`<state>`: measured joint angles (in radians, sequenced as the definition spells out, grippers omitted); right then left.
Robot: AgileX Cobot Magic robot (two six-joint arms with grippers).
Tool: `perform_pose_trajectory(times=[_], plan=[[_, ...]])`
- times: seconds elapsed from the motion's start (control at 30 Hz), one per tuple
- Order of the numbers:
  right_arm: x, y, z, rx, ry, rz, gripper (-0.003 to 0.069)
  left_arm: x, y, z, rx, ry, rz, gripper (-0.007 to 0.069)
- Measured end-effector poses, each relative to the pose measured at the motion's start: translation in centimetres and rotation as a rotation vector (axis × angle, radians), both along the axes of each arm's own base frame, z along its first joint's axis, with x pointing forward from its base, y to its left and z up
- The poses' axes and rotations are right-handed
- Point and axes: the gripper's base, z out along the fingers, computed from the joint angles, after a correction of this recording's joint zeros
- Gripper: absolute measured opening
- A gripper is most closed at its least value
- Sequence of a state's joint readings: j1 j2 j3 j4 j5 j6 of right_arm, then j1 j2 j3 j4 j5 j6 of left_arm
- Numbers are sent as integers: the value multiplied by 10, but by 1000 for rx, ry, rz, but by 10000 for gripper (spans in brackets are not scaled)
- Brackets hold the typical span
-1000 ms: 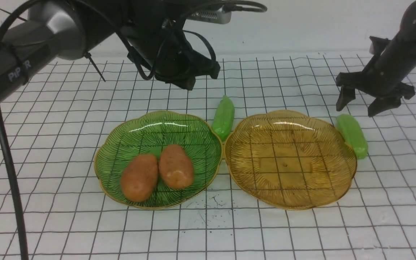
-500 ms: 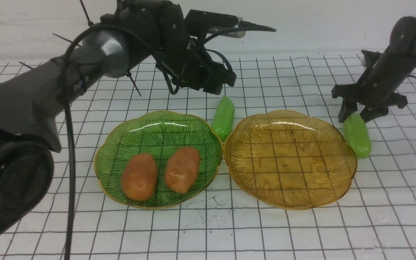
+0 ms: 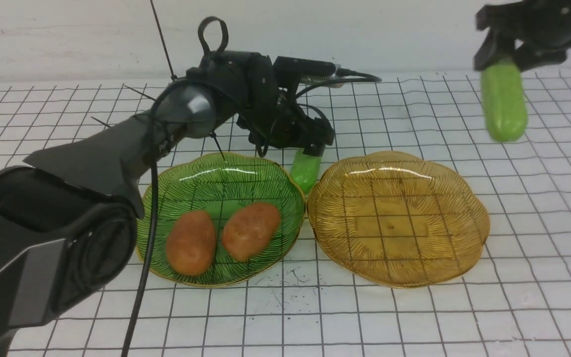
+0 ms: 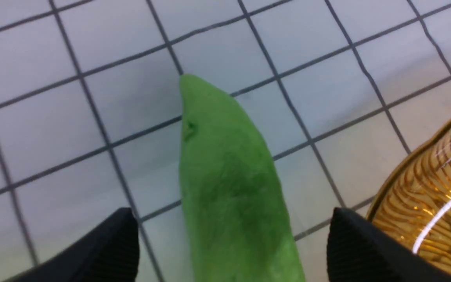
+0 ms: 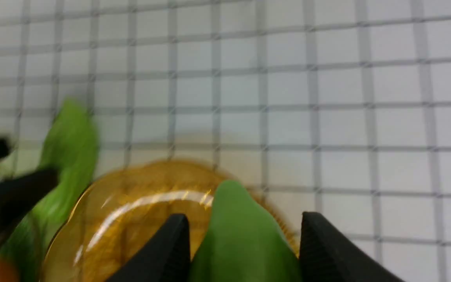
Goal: Put different types of vegetables on the plate.
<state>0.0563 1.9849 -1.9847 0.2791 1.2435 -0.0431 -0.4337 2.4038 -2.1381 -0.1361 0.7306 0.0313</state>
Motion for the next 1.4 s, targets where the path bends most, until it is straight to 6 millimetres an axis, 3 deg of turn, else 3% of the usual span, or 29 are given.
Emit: perform_pose_trajectory(times=[0.03,0.13,0.37,0.43,0.53,0.63,0.77,0.93,1.07,1.17,1.23,1.4], plan=[[-1,2,-1,0,5,7,335,0,-1,0,-1,-1,-1,584],[-11,23,-35,-17,118,90,335,1,-6,-13,-1,5,-6,584],[-16,36,-50,-23,165,133,335,3,-7,-31,12,23,-9,574],[-17,36,-50,-24,166,133,335,3,-7,-31,12,24,-9,539],[-17,36,-51,-24,167,133,335,3,-7,-31,12,24,-10,359],[-17,36,-51,-25,167,133,335,3,-7,-26,7,15,-11,372],[-16,36,-51,-26,165,133,335,4,-8,-5,-8,-26,-16,372],[-16,36,-51,-25,166,127,336,-6,-6,66,-35,-84,-38,372],[-16,36,-51,-24,167,124,408,-31,1,123,-44,-72,-65,372],[-16,36,-52,-18,174,110,505,-48,0,135,-45,11,-98,372],[-15,36,-54,-16,179,106,544,-57,-6,133,-32,76,-129,372],[-17,35,-49,-37,160,126,547,-73,-32,118,0,159,-201,372]])
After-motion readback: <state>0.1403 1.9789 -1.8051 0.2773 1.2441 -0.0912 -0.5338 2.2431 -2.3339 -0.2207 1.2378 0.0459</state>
